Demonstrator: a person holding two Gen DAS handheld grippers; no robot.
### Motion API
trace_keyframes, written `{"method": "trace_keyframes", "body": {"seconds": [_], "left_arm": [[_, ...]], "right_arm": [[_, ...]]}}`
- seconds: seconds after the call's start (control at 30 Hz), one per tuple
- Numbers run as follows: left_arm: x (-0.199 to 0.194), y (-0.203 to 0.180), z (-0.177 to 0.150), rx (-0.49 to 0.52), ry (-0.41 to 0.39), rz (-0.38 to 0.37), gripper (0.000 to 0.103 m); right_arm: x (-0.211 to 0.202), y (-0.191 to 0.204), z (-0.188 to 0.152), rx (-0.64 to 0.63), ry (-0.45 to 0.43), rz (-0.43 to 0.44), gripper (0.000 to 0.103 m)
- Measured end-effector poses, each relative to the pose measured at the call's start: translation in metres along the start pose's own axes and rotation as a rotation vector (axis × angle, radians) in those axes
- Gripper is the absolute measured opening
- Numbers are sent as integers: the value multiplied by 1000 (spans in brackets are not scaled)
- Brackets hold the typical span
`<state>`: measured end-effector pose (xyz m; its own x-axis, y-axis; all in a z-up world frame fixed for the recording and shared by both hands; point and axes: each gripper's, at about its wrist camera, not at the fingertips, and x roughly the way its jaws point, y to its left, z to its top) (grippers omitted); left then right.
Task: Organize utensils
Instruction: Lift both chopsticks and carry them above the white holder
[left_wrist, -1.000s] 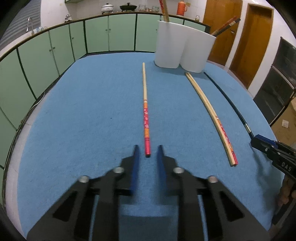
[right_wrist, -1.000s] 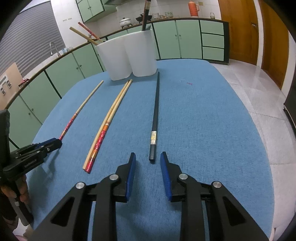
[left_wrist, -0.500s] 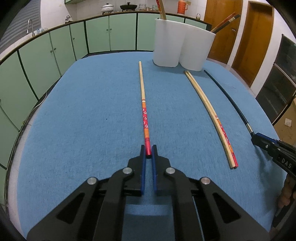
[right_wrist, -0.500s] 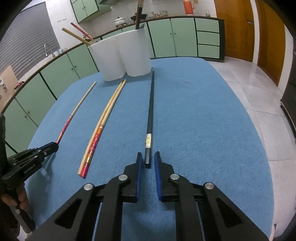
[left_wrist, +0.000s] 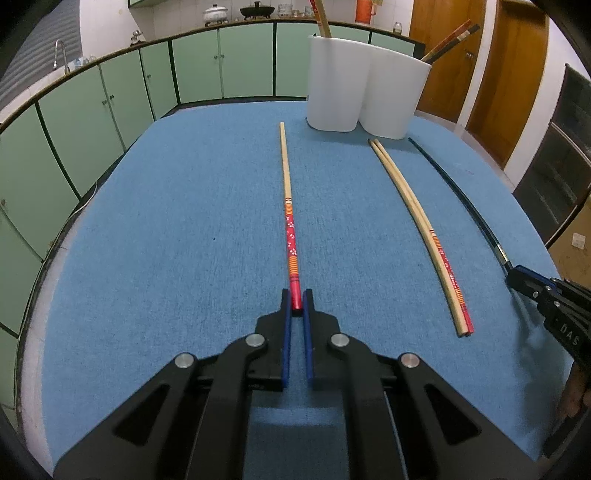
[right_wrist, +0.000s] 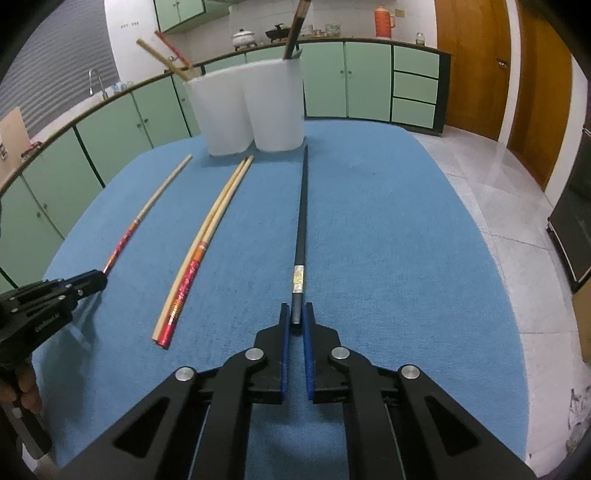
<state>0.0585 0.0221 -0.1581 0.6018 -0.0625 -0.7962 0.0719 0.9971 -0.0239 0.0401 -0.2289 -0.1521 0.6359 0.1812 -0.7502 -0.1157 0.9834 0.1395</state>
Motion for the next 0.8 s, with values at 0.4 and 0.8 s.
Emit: {"method": "trace_keyframes", "body": {"seconds": [0.4, 0.8], "left_arm": [[-85, -4, 43, 51, -186, -3, 5], [-141, -16, 101, 56, -368, -86, 5]], "right_arm": [[-82, -20, 49, 25, -197, 38, 6], [-131, -27, 116, 23, -319, 153, 6]]}}
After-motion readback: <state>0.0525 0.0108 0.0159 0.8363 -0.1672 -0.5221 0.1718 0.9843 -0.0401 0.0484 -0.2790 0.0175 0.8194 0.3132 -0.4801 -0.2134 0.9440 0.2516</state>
